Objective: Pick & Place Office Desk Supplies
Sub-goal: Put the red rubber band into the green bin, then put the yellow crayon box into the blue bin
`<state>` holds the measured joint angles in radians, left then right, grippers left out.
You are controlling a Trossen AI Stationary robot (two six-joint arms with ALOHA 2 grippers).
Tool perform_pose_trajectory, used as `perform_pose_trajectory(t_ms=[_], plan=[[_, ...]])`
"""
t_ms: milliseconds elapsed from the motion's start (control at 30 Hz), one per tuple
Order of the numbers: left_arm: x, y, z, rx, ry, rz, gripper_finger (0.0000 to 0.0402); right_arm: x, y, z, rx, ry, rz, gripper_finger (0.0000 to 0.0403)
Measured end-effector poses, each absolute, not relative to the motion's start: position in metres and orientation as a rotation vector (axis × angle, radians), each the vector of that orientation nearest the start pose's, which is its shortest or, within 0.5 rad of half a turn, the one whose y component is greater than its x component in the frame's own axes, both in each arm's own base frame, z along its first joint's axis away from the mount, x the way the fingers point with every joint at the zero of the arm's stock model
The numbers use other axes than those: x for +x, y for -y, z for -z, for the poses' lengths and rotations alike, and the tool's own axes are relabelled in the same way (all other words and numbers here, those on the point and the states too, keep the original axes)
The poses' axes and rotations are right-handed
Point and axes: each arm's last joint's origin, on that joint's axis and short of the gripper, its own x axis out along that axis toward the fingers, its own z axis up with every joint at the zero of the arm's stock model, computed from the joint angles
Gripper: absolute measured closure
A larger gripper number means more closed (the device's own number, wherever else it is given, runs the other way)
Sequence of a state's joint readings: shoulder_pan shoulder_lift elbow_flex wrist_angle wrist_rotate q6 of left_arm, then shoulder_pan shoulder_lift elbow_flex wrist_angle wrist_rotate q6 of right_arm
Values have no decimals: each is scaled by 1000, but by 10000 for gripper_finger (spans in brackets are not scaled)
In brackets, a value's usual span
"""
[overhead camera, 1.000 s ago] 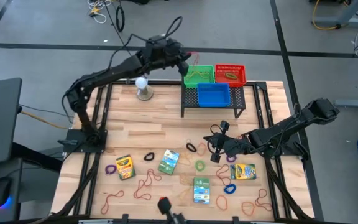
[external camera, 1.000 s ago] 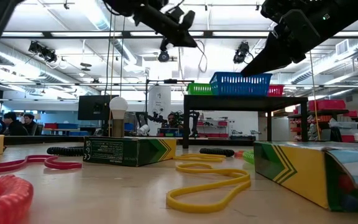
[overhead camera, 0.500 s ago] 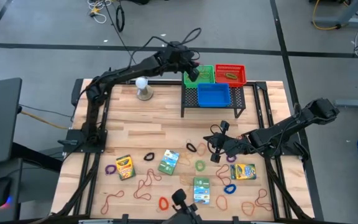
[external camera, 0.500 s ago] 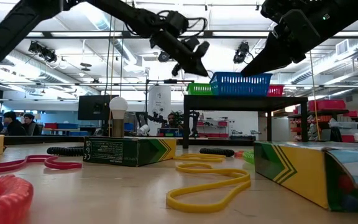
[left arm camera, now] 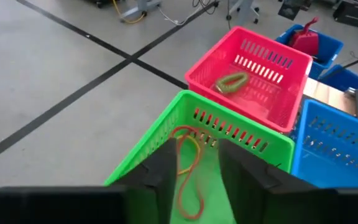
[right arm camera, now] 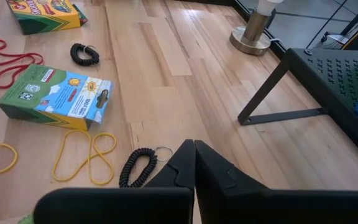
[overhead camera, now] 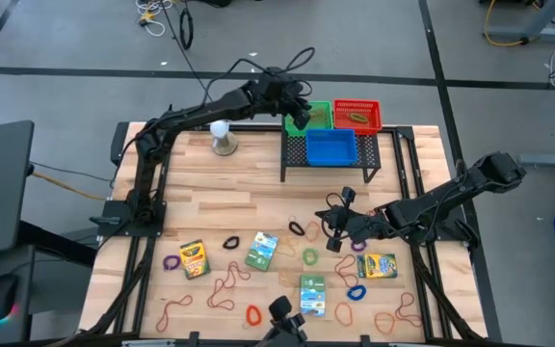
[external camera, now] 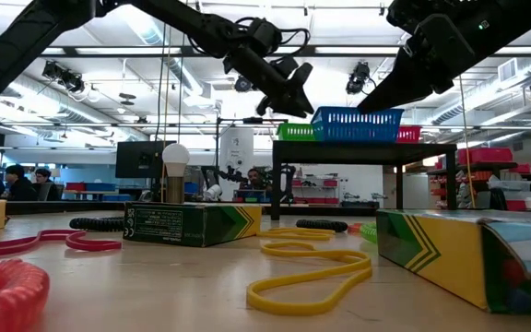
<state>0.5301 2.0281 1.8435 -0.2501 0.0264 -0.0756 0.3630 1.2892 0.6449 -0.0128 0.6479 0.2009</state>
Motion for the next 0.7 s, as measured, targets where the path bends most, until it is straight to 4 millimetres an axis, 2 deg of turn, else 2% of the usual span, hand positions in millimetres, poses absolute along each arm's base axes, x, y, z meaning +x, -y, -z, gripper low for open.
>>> perform_pose_trajectory(t_ms=[167, 300, 400, 500, 600, 700], plan=[[410, -236, -313, -127, -461, -514, 228, 240, -73, -202, -121, -548, 316, 398], [401, -225, -330, -33, -489, -481, 230, 240, -73, -202, -120, -549, 314, 398], [393, -211, -344, 75, -538, -434, 255, 240, -73, -202, -121, -552, 314, 398], [389, -196, -359, 148, -494, -369, 297, 240, -73, -202, -121, -553, 313, 398], [383, -187, -359, 147, -446, -286, 345, 240, -73, -202, -122, -554, 312, 398], [373, -183, -345, 132, -436, -264, 385, 240, -73, -202, -120, -553, 312, 398]])
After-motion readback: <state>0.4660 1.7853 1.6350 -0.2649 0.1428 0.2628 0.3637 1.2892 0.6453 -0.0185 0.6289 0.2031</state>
